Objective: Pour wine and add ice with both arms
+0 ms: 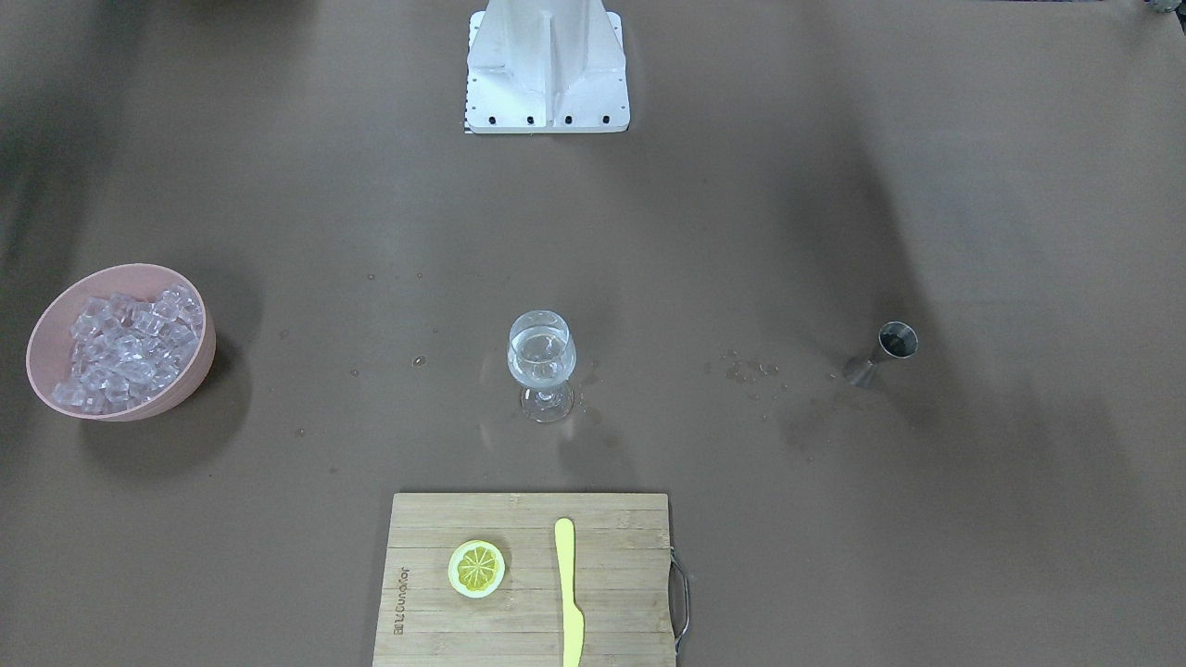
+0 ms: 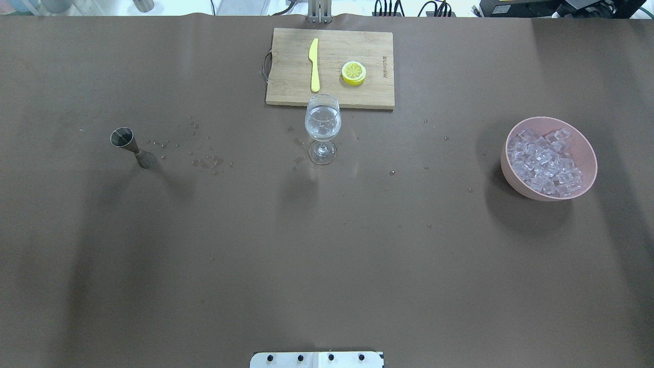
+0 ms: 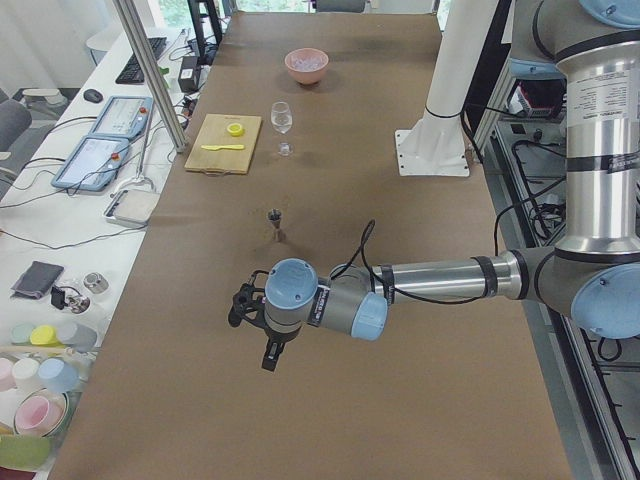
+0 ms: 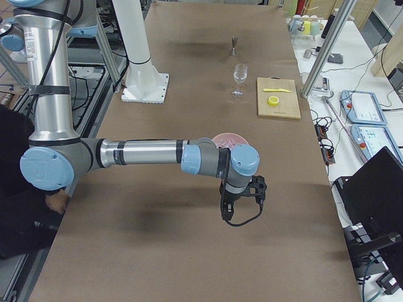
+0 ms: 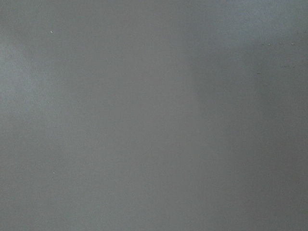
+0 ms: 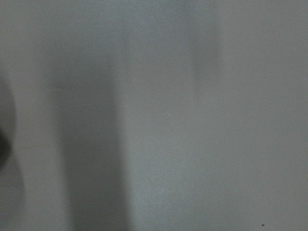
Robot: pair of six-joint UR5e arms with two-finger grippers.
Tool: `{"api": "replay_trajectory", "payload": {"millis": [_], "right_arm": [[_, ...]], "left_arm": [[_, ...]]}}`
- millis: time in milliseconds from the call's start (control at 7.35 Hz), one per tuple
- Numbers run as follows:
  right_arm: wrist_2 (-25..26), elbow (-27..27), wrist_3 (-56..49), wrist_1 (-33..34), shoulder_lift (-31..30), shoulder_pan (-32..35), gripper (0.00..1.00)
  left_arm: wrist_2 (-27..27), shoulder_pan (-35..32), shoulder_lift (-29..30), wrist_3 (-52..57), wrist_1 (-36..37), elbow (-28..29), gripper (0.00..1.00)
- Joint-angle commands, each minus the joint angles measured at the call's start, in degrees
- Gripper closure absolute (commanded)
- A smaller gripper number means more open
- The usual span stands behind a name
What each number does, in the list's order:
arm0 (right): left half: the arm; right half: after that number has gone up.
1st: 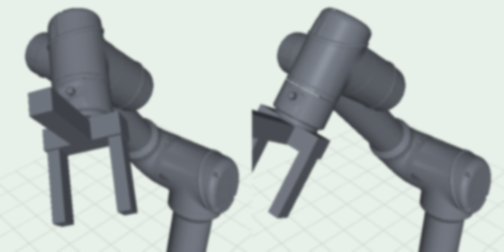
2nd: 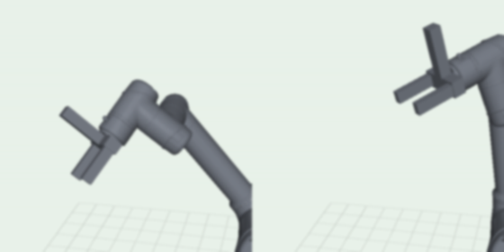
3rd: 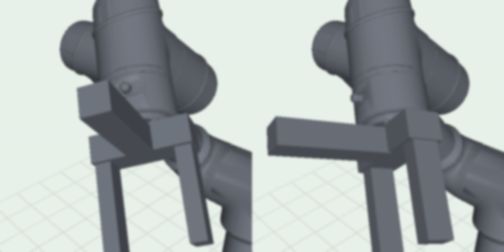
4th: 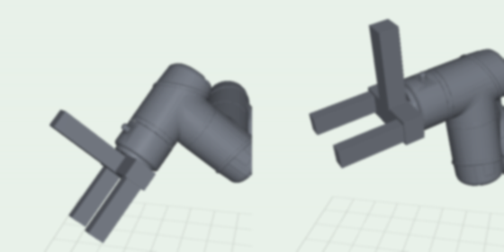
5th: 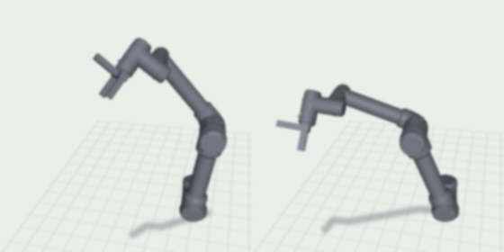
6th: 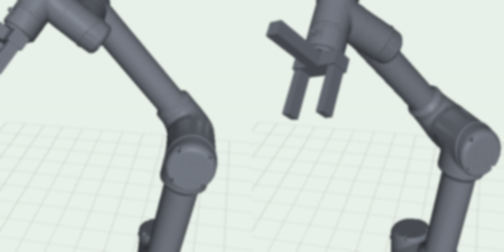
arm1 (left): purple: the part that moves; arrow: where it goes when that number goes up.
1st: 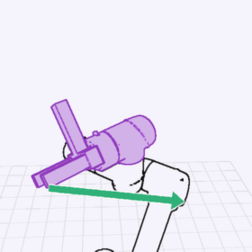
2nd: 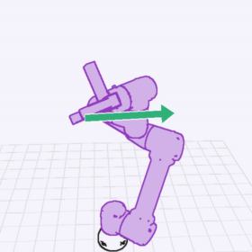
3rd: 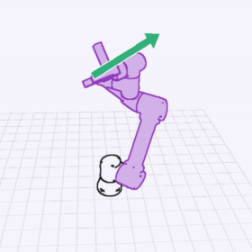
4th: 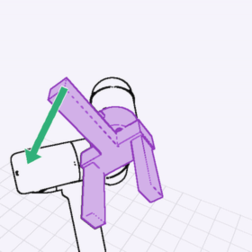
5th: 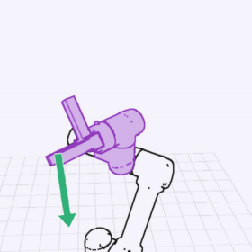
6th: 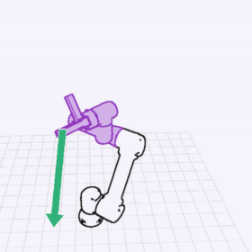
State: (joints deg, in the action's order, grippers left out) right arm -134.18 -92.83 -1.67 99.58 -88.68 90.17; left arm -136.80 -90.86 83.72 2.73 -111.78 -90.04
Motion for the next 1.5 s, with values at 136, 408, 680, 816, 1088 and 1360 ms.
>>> {"api": "replay_trajectory", "payload": {"millis": [136,408,680,816,1088,1360], "right_arm": [[0.06,-0.33,0.09,0.0,0.0,0.09,0.0],[-0.02,-0.68,0.09,0.0,0.0,0.09,0.0],[-0.02,-1.03,0.09,0.0,-0.09,0.09,0.0],[-0.11,-1.03,0.09,0.09,-0.09,0.09,0.0],[-0.72,-1.03,0.0,0.09,-0.09,0.09,0.0],[-1.52,-1.38,0.0,0.0,-1.05,0.09,0.0]], "left_arm": [[-0.13,0.07,0.12,0.0,-0.45,-0.49,0.02],[0.13,0.16,1.08,0.09,-0.1,-0.15,0.02],[0.13,0.16,0.3,0.26,-0.19,0.39,0.02],[1.44,0.16,0.39,0.35,-0.45,0.65,0.02],[3.47,-0.02,0.21,0.35,-1.5,0.3,0.02],[2.95,0.07,0.91,-3.05,-0.72,-3.1,0.02]]}}
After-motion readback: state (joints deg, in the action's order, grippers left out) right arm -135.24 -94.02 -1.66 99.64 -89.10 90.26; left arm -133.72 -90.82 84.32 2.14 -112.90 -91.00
